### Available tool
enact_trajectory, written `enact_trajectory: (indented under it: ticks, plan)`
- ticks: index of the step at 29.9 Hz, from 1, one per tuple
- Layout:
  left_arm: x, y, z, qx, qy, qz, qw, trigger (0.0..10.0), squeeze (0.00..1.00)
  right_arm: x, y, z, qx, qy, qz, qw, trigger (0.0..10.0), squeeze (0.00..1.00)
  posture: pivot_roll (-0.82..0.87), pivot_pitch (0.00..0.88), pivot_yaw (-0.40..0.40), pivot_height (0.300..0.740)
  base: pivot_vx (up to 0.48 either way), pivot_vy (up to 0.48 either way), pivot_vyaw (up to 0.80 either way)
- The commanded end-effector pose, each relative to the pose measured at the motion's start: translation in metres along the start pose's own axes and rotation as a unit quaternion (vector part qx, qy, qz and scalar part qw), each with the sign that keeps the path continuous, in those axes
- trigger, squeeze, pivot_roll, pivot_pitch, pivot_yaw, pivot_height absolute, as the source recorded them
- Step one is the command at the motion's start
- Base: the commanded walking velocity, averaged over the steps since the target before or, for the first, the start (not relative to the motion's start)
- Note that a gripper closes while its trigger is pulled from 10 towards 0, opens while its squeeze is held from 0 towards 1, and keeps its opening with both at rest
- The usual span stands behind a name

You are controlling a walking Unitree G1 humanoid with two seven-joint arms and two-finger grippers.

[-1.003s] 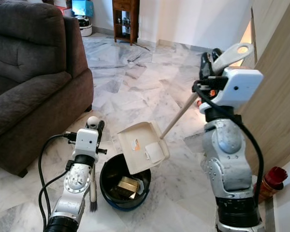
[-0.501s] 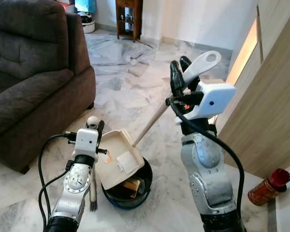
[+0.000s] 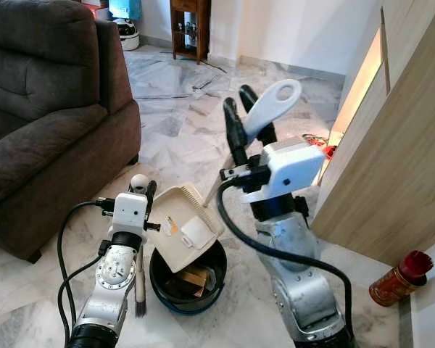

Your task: Sweep floor

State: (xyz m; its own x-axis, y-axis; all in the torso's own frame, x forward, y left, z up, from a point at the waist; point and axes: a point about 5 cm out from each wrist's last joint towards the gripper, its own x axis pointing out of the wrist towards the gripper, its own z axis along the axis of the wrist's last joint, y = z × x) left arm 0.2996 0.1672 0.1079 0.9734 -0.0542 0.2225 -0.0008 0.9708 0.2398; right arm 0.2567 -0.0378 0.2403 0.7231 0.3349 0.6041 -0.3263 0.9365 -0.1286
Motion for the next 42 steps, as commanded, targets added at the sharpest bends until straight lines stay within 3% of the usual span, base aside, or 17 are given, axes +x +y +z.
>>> enact_trajectory:
  ticks: [1,17,42]
  plan:
    - [0.004,0.002,0.010,0.008,-0.029,0.001,1.000,10.0,0.00,0.002,0.003,0.018,-0.023,-0.055,0.016,0.998,10.0,0.00,0.05,0.000,-0.045,0.740,0.000,0.000,0.00]
    - [0.005,0.000,0.010,0.005,-0.030,-0.002,1.000,10.0,0.00,-0.001,0.019,0.020,-0.081,-0.081,0.076,0.990,10.0,0.00,0.05,0.000,-0.046,0.740,0.000,0.000,0.00]
    - [0.005,-0.002,0.010,0.002,-0.032,0.000,0.999,10.0,0.00,-0.003,0.028,0.020,-0.098,-0.089,0.111,0.985,10.0,0.00,0.05,0.000,-0.055,0.740,0.000,0.000,0.00]
